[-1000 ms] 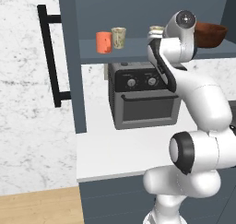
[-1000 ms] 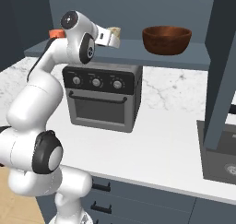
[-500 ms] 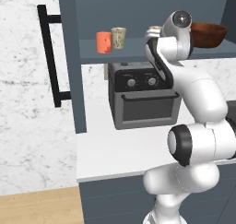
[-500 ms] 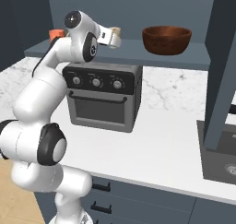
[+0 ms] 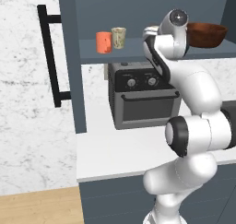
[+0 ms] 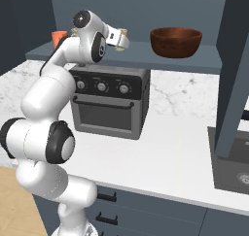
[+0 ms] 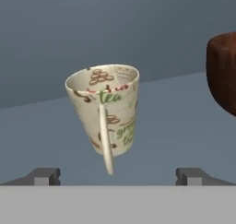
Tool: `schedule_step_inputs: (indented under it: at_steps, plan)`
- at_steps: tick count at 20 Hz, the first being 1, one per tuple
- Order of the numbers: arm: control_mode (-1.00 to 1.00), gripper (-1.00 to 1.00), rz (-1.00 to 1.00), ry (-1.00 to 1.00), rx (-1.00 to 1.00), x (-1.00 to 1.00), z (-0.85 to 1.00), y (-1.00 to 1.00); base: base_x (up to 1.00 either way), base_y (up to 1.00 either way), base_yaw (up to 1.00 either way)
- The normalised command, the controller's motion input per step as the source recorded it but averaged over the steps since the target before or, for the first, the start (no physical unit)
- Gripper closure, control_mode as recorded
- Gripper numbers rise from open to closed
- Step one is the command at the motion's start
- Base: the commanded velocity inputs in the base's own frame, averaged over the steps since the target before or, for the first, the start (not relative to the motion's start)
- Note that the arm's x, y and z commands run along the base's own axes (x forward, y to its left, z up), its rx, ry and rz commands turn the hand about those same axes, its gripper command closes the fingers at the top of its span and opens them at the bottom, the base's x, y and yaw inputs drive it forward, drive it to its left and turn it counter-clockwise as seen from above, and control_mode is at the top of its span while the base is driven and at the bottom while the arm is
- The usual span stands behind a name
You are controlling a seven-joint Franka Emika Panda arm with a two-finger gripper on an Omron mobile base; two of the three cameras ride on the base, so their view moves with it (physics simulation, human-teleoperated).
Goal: Gather all objects into one cabinet and sort the glasses and bowls to opposite sides.
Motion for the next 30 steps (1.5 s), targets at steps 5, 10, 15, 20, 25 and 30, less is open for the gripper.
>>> schedule_step_inputs:
  at_steps: [5,10,15,20,25,30]
  plan:
    - [-1.00,-1.00,0.00,0.03,0.01,0.29,-0.05,0.00,0.00,0.00,0.00]
    - [-1.00,-1.00,0.00,0.00,0.01,0.07,-0.02,0.00,0.00,0.00,0.00]
    - [-1.00,-1.00,0.00,0.00,0.00,0.01,0.00,0.00,0.00,0.00,0.00]
    - [-1.00,1.00,0.00,0.00,0.00,0.00,-0.04,0.00,0.00,0.00,0.00]
    - [-1.00,1.00,0.00,0.00,0.00,0.08,-0.15,0.00,0.00,0.00,0.00]
    - [-1.00,1.00,0.00,0.00,0.00,0.18,-0.14,0.00,0.00,0.00,0.00]
